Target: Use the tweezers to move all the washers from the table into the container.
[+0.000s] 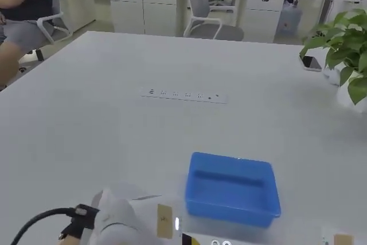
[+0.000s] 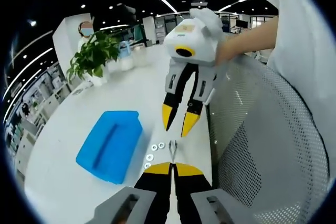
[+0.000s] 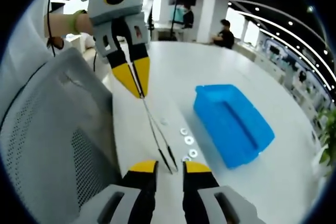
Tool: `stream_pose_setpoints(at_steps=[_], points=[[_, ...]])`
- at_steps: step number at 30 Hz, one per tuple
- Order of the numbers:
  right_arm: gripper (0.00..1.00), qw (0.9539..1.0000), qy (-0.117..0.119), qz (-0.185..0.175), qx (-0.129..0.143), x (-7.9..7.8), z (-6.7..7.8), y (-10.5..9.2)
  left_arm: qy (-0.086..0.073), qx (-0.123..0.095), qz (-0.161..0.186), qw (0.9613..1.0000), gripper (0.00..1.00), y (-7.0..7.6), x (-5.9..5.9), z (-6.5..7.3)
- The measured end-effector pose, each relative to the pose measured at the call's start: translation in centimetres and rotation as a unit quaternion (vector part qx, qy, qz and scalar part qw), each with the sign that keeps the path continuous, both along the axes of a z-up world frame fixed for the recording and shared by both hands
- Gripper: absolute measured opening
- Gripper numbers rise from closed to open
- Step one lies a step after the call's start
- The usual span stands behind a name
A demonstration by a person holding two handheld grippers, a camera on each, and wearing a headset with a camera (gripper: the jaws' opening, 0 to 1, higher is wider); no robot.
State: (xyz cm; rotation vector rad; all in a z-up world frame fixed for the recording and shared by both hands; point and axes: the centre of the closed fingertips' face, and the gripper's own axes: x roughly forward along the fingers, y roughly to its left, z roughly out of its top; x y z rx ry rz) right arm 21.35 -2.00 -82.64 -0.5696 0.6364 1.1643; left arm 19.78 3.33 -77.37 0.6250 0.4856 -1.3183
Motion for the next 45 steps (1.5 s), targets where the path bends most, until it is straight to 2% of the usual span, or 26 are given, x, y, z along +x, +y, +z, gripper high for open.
stream_pose_setpoints(at_steps=[4, 9, 11, 13, 15, 16, 20, 23, 26, 32, 33, 40, 43, 44, 45], points=[[0.18, 0.9998, 0.002, 0.022, 0.0, -0.4, -0.4, 1.2, -0.005, -0.004, -0.009, 0.9999, 0.0, -0.6, -0.1, 1.2], [0.17, 0.9992, 0.006, 0.039, 0.012, -0.7, -0.6, 2.7, -0.015, 0.003, -0.026, 0.9996, 0.0, -1.5, -0.3, 1.7], [0.12, 0.999, 0.006, 0.042, 0.015, -0.7, -0.7, 2.9, -0.015, 0.002, -0.035, 0.9993, 0.0, -2.1, -0.4, 1.9], [0.09, 0.9993, 0.001, 0.035, 0.014, -0.3, -0.8, 2.7, -0.018, 0.003, -0.043, 0.9989, 0.0, -2.5, -0.4, 2.0], [0.08, 0.9995, 0.003, 0.024, 0.022, 0.2, -0.6, 2.5, -0.031, 0.012, -0.053, 0.998, 0.0, -2.8, -0.2, 2.1], [0.08, 0.9996, -0.003, 0.014, 0.026, 0.6, -0.4, 2.4, -0.037, 0.015, -0.057, 0.9976, 0.0, -2.9, -0.1, 2.1], [0.08, 0.9995, -0.016, -0.005, 0.028, 1.5, -0.2, 2.0, -0.053, 0.026, -0.069, 0.9959, 0.0, -3.3, 0.9, 2.3], [0.08, 0.9992, -0.018, -0.018, 0.03, 2.2, -0.2, 1.7, -0.055, 0.033, -0.076, 0.9951, 0.0, -3.6, 1.6, 2.3], [0.08, 0.9985, -0.011, -0.031, 0.043, 2.5, -0.2, 1.6, -0.052, 0.035, -0.081, 0.9948, 0.0, -3.9, 2.2, 2.4], [0.09, 0.9968, 0.012, -0.053, 0.059, 2.8, -0.5, 1.2, -0.038, 0.046, -0.092, 0.994, 0.0, -4.2, 2.9, 2.1], [0.09, 0.9964, 0.015, -0.055, 0.063, 2.9, -0.5, 1.2, -0.03, 0.046, -0.092, 0.9942, 0.0, -4.3, 3.1, 2.2], [0.09, 0.9902, 0.056, -0.082, 0.098, 3.4, -0.5, 1.1, -0.006, 0.064, -0.108, 0.9921, 0.0, -5.1, 4.0, 2.5], [0.09, 0.9878, 0.07, -0.089, 0.107, 3.5, -0.5, 1.0, 0.017, 0.067, -0.111, 0.9914, 0.0, -5.7, 4.3, 2.6], [0.09, 0.9876, 0.071, -0.089, 0.108, 3.6, -0.5, 1.0, 0.041, 0.073, -0.111, 0.9903, 0.0, -5.8, 4.2, 2.4], [0.09, 0.9872, 0.073, -0.09, 0.11, 3.6, -0.5, 1.0, 0.045, 0.079, -0.112, 0.9896, 0.0, -6.0, 4.4, 2.3]])
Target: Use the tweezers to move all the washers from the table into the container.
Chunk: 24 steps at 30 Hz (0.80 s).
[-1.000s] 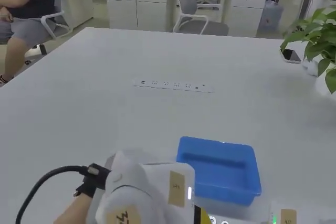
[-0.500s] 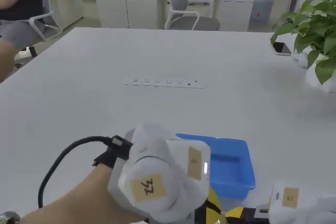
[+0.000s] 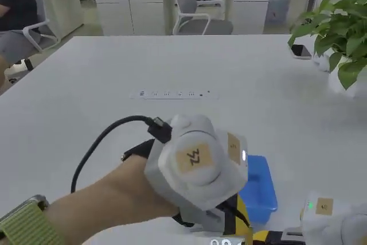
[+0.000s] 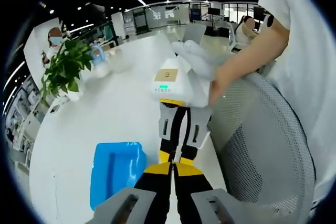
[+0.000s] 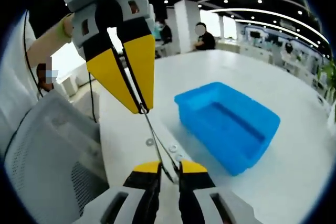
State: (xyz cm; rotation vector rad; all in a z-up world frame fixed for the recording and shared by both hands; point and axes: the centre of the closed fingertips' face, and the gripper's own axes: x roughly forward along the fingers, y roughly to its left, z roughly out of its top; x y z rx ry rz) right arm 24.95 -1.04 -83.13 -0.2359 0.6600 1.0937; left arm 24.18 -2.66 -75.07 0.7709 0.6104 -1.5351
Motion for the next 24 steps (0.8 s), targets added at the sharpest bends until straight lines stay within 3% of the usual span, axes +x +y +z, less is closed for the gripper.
stream_pose_setpoints(at_steps=[3, 6, 9, 13, 16, 20, 22, 24], points=[[0.09, 1.0, -0.007, 0.001, -0.005, 0.0, 0.0, -0.1, 0.012, 0.013, -0.006, 0.9998, 0.0, -0.6, 0.4, -0.3], [0.11, 0.9999, -0.013, 0.005, -0.002, -0.2, 0.5, 0.0, 0.026, 0.024, -0.014, 0.9993, 0.0, -0.9, -0.1, -0.3], [0.14, 0.9996, -0.025, 0.007, 0.009, -0.2, 1.8, 0.2, 0.023, 0.038, -0.021, 0.9988, 0.0, -0.9, -0.2, -0.6], [0.13, 0.9988, -0.044, 0.019, -0.001, -0.1, 2.9, 0.4, 0.026, 0.046, -0.025, 0.9983, 0.0, -0.8, -0.4, -0.8], [0.05, 0.9971, -0.046, 0.053, -0.029, -0.6, 2.4, 0.3, 0.031, 0.044, -0.027, 0.9982, 0.0, -0.8, -0.8, -0.9], [0.04, 0.9971, -0.049, 0.051, -0.029, -0.7, 2.3, 0.4, 0.027, 0.036, -0.025, 0.9987, 0.0, -0.8, -1.1, -1.1], [0.03, 0.9969, -0.05, 0.052, -0.032, -0.6, 2.3, 0.4, 0.039, 0.022, -0.016, 0.9989, 0.02, -1.0, -1.4, -0.7], [0.03, 0.9967, -0.049, 0.053, -0.037, -0.5, 2.3, 0.3, 0.052, -0.01, 0.001, 0.9986, 0.06, -1.5, -1.5, 0.1]])
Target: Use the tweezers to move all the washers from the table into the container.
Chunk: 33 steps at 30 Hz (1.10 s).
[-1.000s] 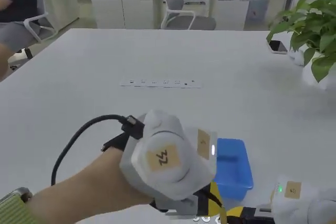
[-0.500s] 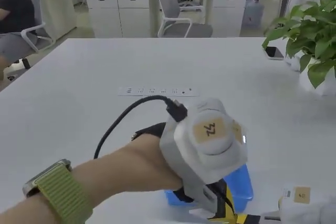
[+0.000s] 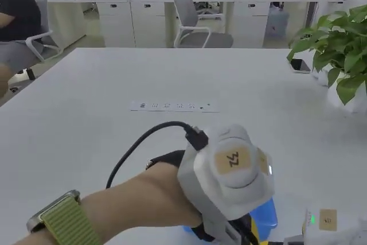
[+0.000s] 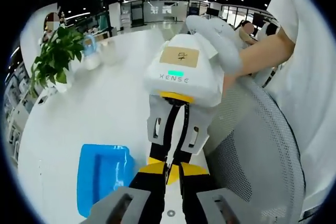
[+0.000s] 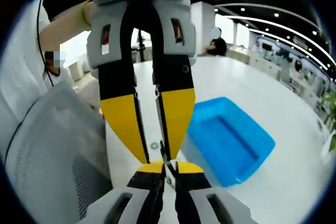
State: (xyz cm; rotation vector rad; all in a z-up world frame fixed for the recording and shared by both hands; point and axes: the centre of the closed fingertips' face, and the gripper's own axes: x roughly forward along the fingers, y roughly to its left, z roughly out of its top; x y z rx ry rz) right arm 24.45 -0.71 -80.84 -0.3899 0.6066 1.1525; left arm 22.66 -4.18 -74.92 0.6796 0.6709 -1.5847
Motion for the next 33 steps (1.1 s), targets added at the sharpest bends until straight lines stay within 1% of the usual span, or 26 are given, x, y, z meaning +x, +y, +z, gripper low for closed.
stream_pose_setpoints(at_steps=[2, 5, 7, 8, 9, 10, 11, 12, 13, 15, 16, 17, 18, 19, 20, 21, 22, 23, 24, 25, 26, 27, 28, 29, 30, 33], points=[[0.03, 1.0, 0.001, 0.001, -0.002, 0.0, 0.0, 0.1, -0.004, -0.032, 0.024, 0.9992, 0.1, -0.3, 0.4, 1.0], [0.02, 1.0, -0.002, 0.0, -0.005, 0.0, -0.1, 0.1, -0.012, -0.08, 0.077, 0.9937, 0.23, 0.0, 1.0, 2.5], [0.02, 1.0, -0.003, -0.006, -0.001, 0.0, -0.1, 0.1, -0.016, -0.123, 0.13, 0.9837, 0.33, 0.5, 1.5, 3.7], [0.02, 0.9999, -0.005, -0.01, 0.002, 0.0, -0.1, 0.0, -0.005, -0.147, 0.161, 0.9759, 0.39, 1.0, 1.4, 4.3], [0.02, 0.9998, -0.004, -0.016, 0.006, 0.0, 0.0, -0.1, 0.001, -0.161, 0.184, 0.9698, 0.44, 1.4, 1.4, 4.6], [0.02, 0.9997, -0.004, -0.02, 0.009, 0.1, 0.0, -0.2, 0.003, -0.173, 0.206, 0.9632, 0.48, 1.9, 1.4, 4.8], [0.02, 0.9996, -0.001, -0.025, 0.012, 0.1, 0.0, -0.3, -0.004, -0.187, 0.233, 0.9544, 0.54, 2.7, 1.4, 5.0], [0.02, 0.9993, 0.006, -0.033, 0.019, 0.1, 0.0, -0.4, -0.01, -0.19, 0.25, 0.9495, 0.58, 3.4, 1.4, 4.9], [0.02, 0.999, 0.012, -0.037, 0.023, 0.1, 0.0, -0.5, -0.023, -0.183, 0.276, 0.9431, 0.62, 4.6, 1.3, 4.5], [0.02, 0.9984, 0.014, -0.048, 0.028, 0.2, 0.2, -0.7, -0.041, -0.174, 0.313, 0.9327, 0.68, 6.4, 1.0, 3.6], [0.02, 0.9981, 0.015, -0.052, 0.03, 0.2, 0.3, -0.9, -0.037, -0.175, 0.33, 0.9267, 0.71, 7.0, 0.8, 3.4], [0.02, 0.9979, 0.015, -0.054, 0.032, 0.2, 0.5, -0.9, -0.035, -0.187, 0.344, 0.9193, 0.73, 7.4, 0.5, 3.4], [0.02, 0.9978, 0.012, -0.057, 0.032, 0.3, 0.8, -1.1, -0.027, -0.207, 0.366, 0.9069, 0.74, 7.9, 0.3, 3.6], [0.02, 0.9976, 0.011, -0.059, 0.033, 0.4, 1.1, -1.1, -0.022, -0.223, 0.379, 0.8976, 0.76, 8.2, 0.1, 3.8], [0.02, 0.9974, 0.01, -0.062, 0.034, 0.5, 1.4, -1.2, -0.019, -0.244, 0.398, 0.8843, 0.77, 8.8, 0.0, 3.9], [0.02, 0.9973, 0.008, -0.064, 0.035, 0.6, 1.8, -1.3, -0.019, -0.253, 0.412, 0.8752, 0.78, 9.3, -0.1, 3.9], [0.02, 0.9972, 0.007, -0.066, 0.035, 0.6, 2.1, -1.3, -0.019, -0.268, 0.431, 0.8614, 0.79, 9.8, -0.1, 4.0], [0.02, 0.997, 0.005, -0.068, 0.036, 0.8, 2.5, -1.4, -0.019, -0.272, 0.438, 0.8565, 0.8, 10.0, -0.1, 4.0], [0.02, 0.9969, 0.004, -0.069, 0.037, 0.9, 2.8, -1.4, -0.026, -0.288, 0.454, 0.8426, 0.83, 10.5, -0.1, 4.2], [0.02, 0.9966, 0.005, -0.071, 0.04, 1.1, 3.2, -1.5, -0.029, -0.295, 0.465, 0.8343, 0.87, 10.8, -0.2, 4.2], [0.02, 0.9964, 0.004, -0.073, 0.042, 1.2, 3.5, -1.5, -0.041, -0.303, 0.473, 0.8265, 0.89, 11.1, -0.2, 4.4], [0.02, 0.9962, 0.005, -0.075, 0.043, 1.3, 3.7, -1.5, -0.049, -0.304, 0.478, 0.8223, 0.92, 11.3, -0.3, 4.4], [0.02, 0.9959, 0.005, -0.078, 0.045, 1.5, 4.1, -1.5, -0.064, -0.305, 0.489, 0.8148, 0.95, 11.7, -0.3, 4.5], [0.02, 0.9957, 0.003, -0.08, 0.047, 1.6, 4.4, -1.6, -0.077, -0.31, 0.491, 0.8105, 0.97, 11.9, -0.3, 4.8], [0.02, 0.9955, 0.002, -0.081, 0.048, 1.8, 4.6, -1.6, -0.086, -0.315, 0.489, 0.8089, 0.99, 11.9, -0.4, 5.0], [0.02, 0.9948, -0.001, -0.087, 0.052, 2.3, 5.5, -1.5, -0.109, -0.332, 0.493, 0.7969, 0.99, 12.1, -0.6, 5.7]])
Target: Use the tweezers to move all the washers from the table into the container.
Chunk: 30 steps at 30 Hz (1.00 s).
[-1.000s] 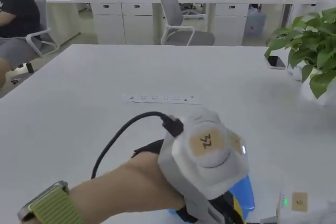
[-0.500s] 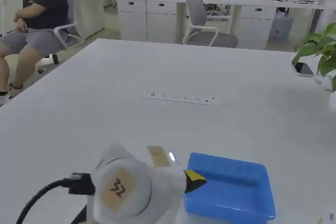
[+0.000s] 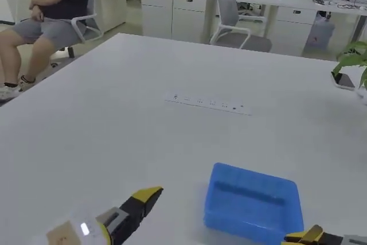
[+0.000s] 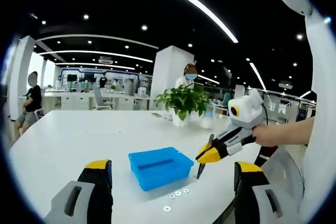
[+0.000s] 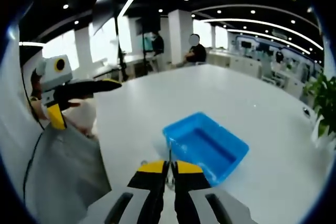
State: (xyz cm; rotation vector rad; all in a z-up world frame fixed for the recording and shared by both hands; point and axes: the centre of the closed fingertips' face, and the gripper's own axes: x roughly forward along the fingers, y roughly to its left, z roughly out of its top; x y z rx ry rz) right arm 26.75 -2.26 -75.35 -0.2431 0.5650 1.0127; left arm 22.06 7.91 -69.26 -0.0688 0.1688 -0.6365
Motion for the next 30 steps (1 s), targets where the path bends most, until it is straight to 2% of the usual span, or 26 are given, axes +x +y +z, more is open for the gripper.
stream_pose_setpoints(at_steps=[1, 2, 3, 4, 5, 6, 7, 9, 11, 15, 18, 19, 20, 21, 22, 24, 27, 29, 30], points=[[0.02, 1.0, 0.0, -0.001, 0.002, 0.1, 0.2, 0.0, -0.004, -0.007, 0.004, 1.0, 0.99, 0.1, 0.0, 0.2], [0.02, 1.0, -0.002, -0.001, 0.003, 0.2, 0.5, 0.1, -0.019, -0.016, 0.012, 0.9996, 0.99, 0.1, 0.2, 0.6], [0.02, 1.0, -0.003, -0.001, 0.004, 0.3, 0.7, 0.1, -0.026, -0.022, 0.015, 0.9993, 0.99, 0.2, 0.2, 0.9], [0.02, 1.0, -0.003, -0.002, 0.004, 0.4, 0.9, 0.2, -0.036, -0.036, 0.013, 0.9986, 0.99, 0.0, 0.2, 1.4], [0.02, 1.0, -0.002, -0.003, 0.005, 0.5, 1.0, 0.2, -0.055, -0.059, 0.005, 0.9967, 0.97, -0.3, 0.0, 2.2], [0.02, 1.0, -0.002, -0.005, 0.008, 0.6, 1.2, 0.2, -0.067, -0.072, 0.001, 0.9952, 0.96, -0.4, 0.0, 2.7], [0.02, 0.9999, 0.001, -0.007, 0.014, 0.8, 1.3, 0.2, -0.065, -0.089, 0.009, 0.9938, 0.96, -0.1, 0.1, 2.9], [0.02, 0.9997, 0.007, -0.01, 0.022, 0.9, 1.4, 0.2, -0.066, -0.083, 0.01, 0.9943, 0.98, 0.1, 0.3, 2.6], [0.02, 0.9996, 0.006, -0.015, 0.023, 1.1, 1.6, 0.2, -0.05, -0.076, 0.015, 0.9958, 0.99, 0.4, 0.6, 1.8], [0.02, 0.9993, 0.001, -0.024, 0.029, 1.5, 2.3, 0.3, -0.039, -0.054, 0.022, 0.9975, 0.99, 0.2, 0.8, 0.9], [0.02, 0.999, 0.0, -0.027, 0.036, 2.0, 2.7, 0.3, -0.042, -0.046, 0.016, 0.9979, 0.99, -0.4, 0.6, 0.8], [0.02, 0.9989, 0.0, -0.027, 0.038, 2.2, 2.7, 0.3, -0.052, -0.042, 0.005, 0.9978, 0.99, -0.8, 0.3, 1.0], [0.02, 0.9988, -0.004, -0.031, 0.039, 2.5, 2.8, 0.3, -0.055, -0.028, 0.001, 0.9981, 0.98, -1.0, 0.2, 0.9], [0.02, 0.9987, -0.006, -0.033, 0.039, 2.8, 2.8, 0.3, -0.05, -0.008, -0.003, 0.9987, 0.96, -1.2, 0.1, 0.4], [0.02, 0.9985, -0.008, -0.036, 0.041, 3.1, 3.0, 0.3, -0.051, -0.004, -0.006, 0.9986, 0.95, -1.4, 0.0, 0.3], [0.02, 0.9978, -0.012, -0.043, 0.049, 3.7, 3.3, 0.3, -0.044, -0.003, -0.007, 0.999, 0.94, -1.4, 0.0, 0.1], [0.02, 0.996, -0.015, -0.055, 0.068, 4.8, 4.0, 0.5, -0.044, -0.006, -0.002, 0.999, 0.93, -1.1, 0.1, 0.1], [0.02, 0.996, -0.016, -0.054, 0.069, 5.4, 4.1, 0.6, -0.042, -0.018, 0.003, 0.9989, 0.92, -0.6, 0.2, 0.3], [0.02, 0.9961, -0.019, -0.054, 0.068, 5.6, 4.0, 0.7, -0.037, -0.028, 0.006, 0.9989, 0.91, -0.4, 0.3, 0.3]])
